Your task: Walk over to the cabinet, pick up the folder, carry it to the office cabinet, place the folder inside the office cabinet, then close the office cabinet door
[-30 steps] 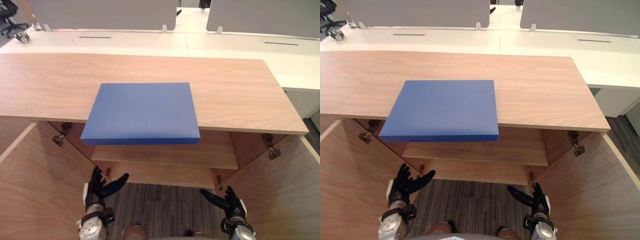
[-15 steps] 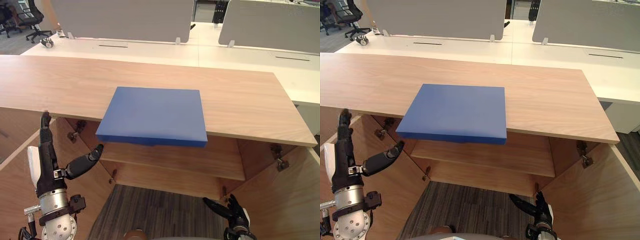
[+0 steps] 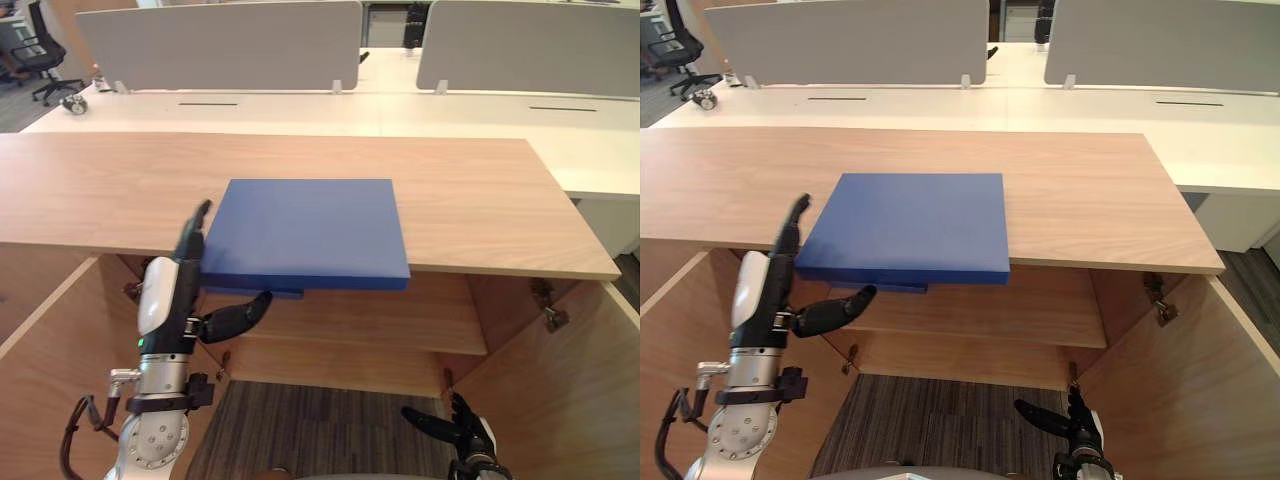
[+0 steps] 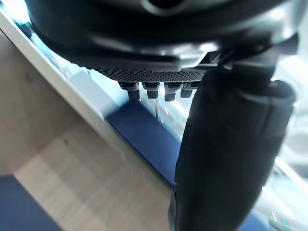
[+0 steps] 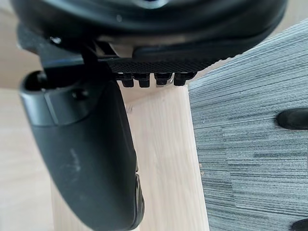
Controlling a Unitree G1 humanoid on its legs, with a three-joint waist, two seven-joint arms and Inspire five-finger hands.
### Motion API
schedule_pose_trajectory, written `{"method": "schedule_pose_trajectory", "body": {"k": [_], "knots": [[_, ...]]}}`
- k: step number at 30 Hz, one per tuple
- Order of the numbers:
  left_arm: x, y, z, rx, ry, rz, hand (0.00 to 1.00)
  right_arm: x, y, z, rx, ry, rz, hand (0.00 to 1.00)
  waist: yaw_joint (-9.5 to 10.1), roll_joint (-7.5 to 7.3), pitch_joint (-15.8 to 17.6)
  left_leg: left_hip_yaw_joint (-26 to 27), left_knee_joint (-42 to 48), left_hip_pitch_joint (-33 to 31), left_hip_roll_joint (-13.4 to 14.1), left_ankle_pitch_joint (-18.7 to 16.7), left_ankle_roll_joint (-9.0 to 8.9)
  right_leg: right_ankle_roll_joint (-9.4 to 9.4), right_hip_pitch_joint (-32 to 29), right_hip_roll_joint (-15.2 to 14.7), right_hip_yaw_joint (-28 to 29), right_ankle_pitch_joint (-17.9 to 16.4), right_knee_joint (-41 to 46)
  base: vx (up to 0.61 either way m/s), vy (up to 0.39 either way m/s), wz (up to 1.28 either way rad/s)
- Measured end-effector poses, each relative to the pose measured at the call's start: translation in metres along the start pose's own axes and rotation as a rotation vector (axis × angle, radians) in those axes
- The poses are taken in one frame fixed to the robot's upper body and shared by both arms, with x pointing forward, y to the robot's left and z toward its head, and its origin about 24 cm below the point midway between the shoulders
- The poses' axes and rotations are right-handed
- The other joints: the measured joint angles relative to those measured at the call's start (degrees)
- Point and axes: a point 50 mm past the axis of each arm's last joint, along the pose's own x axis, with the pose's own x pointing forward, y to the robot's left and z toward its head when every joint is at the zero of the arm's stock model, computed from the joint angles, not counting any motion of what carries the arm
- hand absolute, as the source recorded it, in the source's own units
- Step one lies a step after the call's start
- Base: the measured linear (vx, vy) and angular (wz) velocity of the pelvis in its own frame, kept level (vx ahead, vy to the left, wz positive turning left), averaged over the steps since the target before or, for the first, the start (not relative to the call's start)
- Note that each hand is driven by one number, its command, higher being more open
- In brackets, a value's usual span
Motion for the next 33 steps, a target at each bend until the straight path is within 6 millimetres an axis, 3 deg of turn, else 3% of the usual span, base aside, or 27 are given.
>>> {"method": "schedule_pose_trajectory", "body": {"k": [6,7,11,20,24,28,31,33], "knots": [[0.013,-0.003,-0.001,0.134,-0.084,-0.083,1.0,0.001,-0.014,0.004,-0.04,-0.009,-0.03,1.0,-1.1,0.15,-0.13,1.25,-5.44,2.05,-1.04,2.54,0.21,-0.09,-0.69,-0.08,1.49,1.28,-1.56,-0.02,0.014,-0.14],[0.016,-0.003,-0.001,0.169,-0.1,-0.09,0.0,0.001,-0.014,0.005,-0.041,-0.011,-0.032,1.0,-1.25,0.16,-0.14,1.29,-6.37,2.33,-1.24,3.04,0.25,-0.06,-0.66,-0.12,1.52,1.53,-1.95,-0.01,0.023,-0.03],[0.025,-0.003,-0.005,0.338,-0.131,-0.094,0.0,0.002,-0.013,0.006,-0.041,-0.015,-0.03,1.0,-1.94,0.37,-0.42,1.54,-8.44,3.32,-1.77,3.86,0.4,0.0,-0.64,-0.32,1.7,1.64,-2.14,0.0,0.008,-0.02],[0.045,0.007,0.013,0.421,-0.27,-0.009,0.0,0.004,-0.011,0.011,-0.036,-0.028,-0.016,1.0,-2.2,0.22,-1.24,1.85,-11.44,5.11,-2.38,5.01,0.42,0.22,-0.15,-0.4,2.15,2.05,-3.07,0.0,0.003,-0.02],[0.043,0.001,0.013,0.337,-0.238,-0.021,0.0,0.004,-0.009,0.013,-0.029,-0.036,-0.011,1.0,-2.81,-0.06,-1.32,2.83,-11.43,5.27,-2.5,5.0,0.42,0.76,-0.22,-0.5,3.3,2.5,-3.59,-0.01,0.004,-0.13],[0.037,0.001,0.026,0.22,-0.239,-0.012,0.0,0.001,-0.003,0.015,0.025,-0.065,-0.012,1.0,-3.19,-0.26,-1.19,3.39,-11.43,5.21,-2.5,4.95,0.47,0.91,-0.44,-0.46,4.14,2.73,-3.53,-0.01,-0.018,-0.11],[0.028,0.002,0.041,0.073,-0.249,0.016,0.0,-0.007,0.003,0.032,0.109,-0.167,-0.016,1.0,-3.36,-0.42,-1.09,3.89,-11.43,5.27,-2.45,4.75,0.45,0.89,-0.82,-0.41,4.68,2.75,-3.2,-0.02,-0.016,-0.08],[0.023,0.003,0.053,-0.086,-0.248,0.066,0.0,-0.017,0.008,0.055,0.226,-0.294,-0.013,1.0,-3.4,-0.51,-1.02,4.41,-11.44,5.34,-2.45,4.53,0.45,0.89,-1.28,-0.38,5.28,2.74,-2.84,-0.04,-0.013,-0.13]]}}
